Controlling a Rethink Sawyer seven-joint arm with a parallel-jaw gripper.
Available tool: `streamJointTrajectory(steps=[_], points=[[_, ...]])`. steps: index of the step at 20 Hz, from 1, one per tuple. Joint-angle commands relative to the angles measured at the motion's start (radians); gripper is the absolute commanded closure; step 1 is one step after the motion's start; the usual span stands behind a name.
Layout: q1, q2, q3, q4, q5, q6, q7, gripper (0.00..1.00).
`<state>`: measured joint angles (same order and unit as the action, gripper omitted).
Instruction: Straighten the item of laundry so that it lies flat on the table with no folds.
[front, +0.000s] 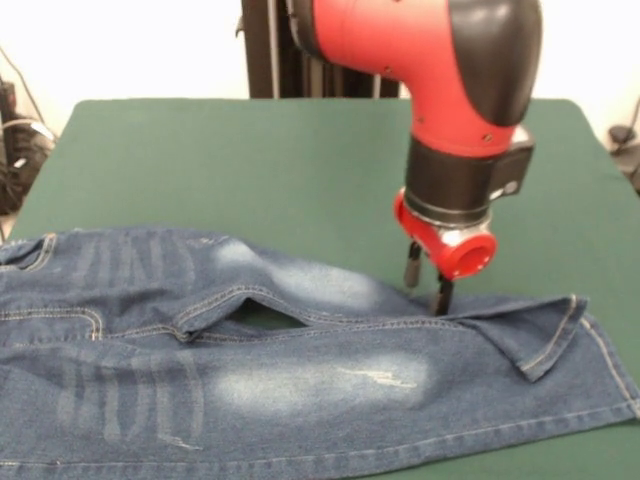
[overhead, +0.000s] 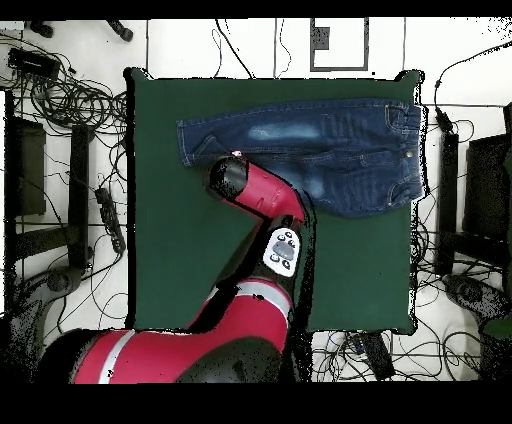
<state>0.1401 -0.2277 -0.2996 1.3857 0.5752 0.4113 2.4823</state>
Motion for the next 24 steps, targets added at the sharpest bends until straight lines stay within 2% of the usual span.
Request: streamJointTrajectory(steps=[1,9,13,16,24], points=[[0.017,-0.103,0.14,0.107,0.058,0.128,0.2,0.0],[-0.053,-0.176,0.204,0.161,0.055,0.139,0.126,0.0],[-0.071,-0.213,0.191,0.177,0.036,0.17,0.127,0.0],[-0.043,-0.214,0.128,0.135,0.002,0.214,0.168,0.0],[0.085,-0.12,0.001,0.012,0.015,0.251,0.355,0.0]])
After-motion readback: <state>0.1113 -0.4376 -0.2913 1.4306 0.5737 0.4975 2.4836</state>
